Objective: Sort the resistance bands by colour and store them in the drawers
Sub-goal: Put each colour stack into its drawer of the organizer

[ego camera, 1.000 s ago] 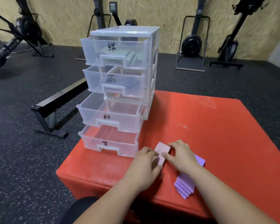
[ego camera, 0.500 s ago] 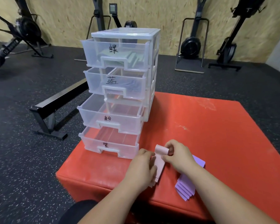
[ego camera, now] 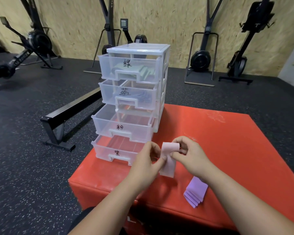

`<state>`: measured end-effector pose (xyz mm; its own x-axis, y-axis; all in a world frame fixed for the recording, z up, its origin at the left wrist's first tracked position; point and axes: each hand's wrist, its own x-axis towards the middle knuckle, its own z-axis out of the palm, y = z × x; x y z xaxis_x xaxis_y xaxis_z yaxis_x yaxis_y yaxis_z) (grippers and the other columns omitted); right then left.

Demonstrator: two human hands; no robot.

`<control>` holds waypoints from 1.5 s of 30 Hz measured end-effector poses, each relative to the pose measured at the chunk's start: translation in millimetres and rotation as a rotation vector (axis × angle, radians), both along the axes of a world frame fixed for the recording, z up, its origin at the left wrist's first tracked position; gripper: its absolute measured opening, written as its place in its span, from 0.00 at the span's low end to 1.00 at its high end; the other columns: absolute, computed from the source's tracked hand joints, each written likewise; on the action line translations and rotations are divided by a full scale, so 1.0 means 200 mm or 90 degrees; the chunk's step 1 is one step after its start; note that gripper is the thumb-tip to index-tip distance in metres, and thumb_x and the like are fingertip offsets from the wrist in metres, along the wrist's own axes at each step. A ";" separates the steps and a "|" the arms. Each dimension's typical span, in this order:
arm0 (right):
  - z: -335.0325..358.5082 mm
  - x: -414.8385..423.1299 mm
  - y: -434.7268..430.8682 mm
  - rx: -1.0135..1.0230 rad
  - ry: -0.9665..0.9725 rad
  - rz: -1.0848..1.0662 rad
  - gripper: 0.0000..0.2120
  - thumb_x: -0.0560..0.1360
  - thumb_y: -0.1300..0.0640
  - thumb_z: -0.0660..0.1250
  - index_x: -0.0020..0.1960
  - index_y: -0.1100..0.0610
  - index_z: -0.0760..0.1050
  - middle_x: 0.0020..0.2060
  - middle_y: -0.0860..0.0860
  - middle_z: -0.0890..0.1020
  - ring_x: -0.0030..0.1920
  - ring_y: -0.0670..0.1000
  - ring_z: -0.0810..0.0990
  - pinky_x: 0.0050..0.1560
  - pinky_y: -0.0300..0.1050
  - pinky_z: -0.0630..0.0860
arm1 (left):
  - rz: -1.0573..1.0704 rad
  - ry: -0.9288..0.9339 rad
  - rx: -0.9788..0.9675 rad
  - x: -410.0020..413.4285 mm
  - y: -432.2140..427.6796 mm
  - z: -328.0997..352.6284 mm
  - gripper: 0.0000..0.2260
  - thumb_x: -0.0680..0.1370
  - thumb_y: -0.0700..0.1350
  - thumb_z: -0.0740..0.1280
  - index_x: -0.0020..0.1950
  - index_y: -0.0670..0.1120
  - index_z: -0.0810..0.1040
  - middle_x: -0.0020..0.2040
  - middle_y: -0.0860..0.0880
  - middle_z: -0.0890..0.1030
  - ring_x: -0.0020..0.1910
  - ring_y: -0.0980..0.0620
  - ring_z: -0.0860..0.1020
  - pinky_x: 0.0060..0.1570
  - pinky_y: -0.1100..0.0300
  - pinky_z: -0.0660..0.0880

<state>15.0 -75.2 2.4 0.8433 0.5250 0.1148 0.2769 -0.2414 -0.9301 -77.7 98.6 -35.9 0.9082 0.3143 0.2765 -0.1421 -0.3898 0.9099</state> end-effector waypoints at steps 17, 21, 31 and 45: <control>0.24 -0.17 0.29 0.139 0.055 0.046 0.07 0.82 0.61 0.70 0.59 0.56 0.83 0.51 0.52 0.89 0.54 0.52 0.87 0.53 0.44 0.81 | 0.154 -0.129 -0.231 -0.09 0.17 0.31 0.19 0.72 0.45 0.80 0.41 0.54 0.69 0.42 0.37 0.83 0.39 0.42 0.81 0.48 0.44 0.79; 0.38 -0.10 0.42 0.049 -0.033 0.095 0.08 0.82 0.60 0.70 0.60 0.53 0.82 0.52 0.48 0.88 0.55 0.48 0.86 0.56 0.44 0.81 | 0.208 -0.112 -0.248 -0.11 0.29 0.26 0.19 0.74 0.57 0.77 0.46 0.48 0.70 0.43 0.40 0.86 0.42 0.44 0.88 0.54 0.35 0.81; 0.67 0.34 0.90 -0.488 -0.403 0.133 0.19 0.82 0.48 0.67 0.71 0.49 0.75 0.64 0.51 0.82 0.59 0.56 0.83 0.58 0.52 0.80 | 0.403 -0.031 0.102 -0.14 0.57 0.02 0.18 0.74 0.56 0.75 0.59 0.56 0.74 0.56 0.59 0.74 0.59 0.51 0.75 0.62 0.52 0.73; 0.37 0.47 1.24 -0.596 -0.333 0.284 0.04 0.80 0.49 0.67 0.47 0.44 0.78 0.42 0.44 0.81 0.44 0.51 0.81 0.48 0.48 0.79 | 0.445 -0.009 0.174 -0.10 0.65 -0.15 0.20 0.75 0.60 0.69 0.65 0.55 0.74 0.60 0.53 0.75 0.66 0.42 0.74 0.68 0.42 0.72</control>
<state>109.2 173.8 77.0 0.5269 0.8271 -0.1959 0.8081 -0.5589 -0.1861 -97.7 228.4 -66.4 0.5184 0.7350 0.4370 0.2107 -0.6051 0.7678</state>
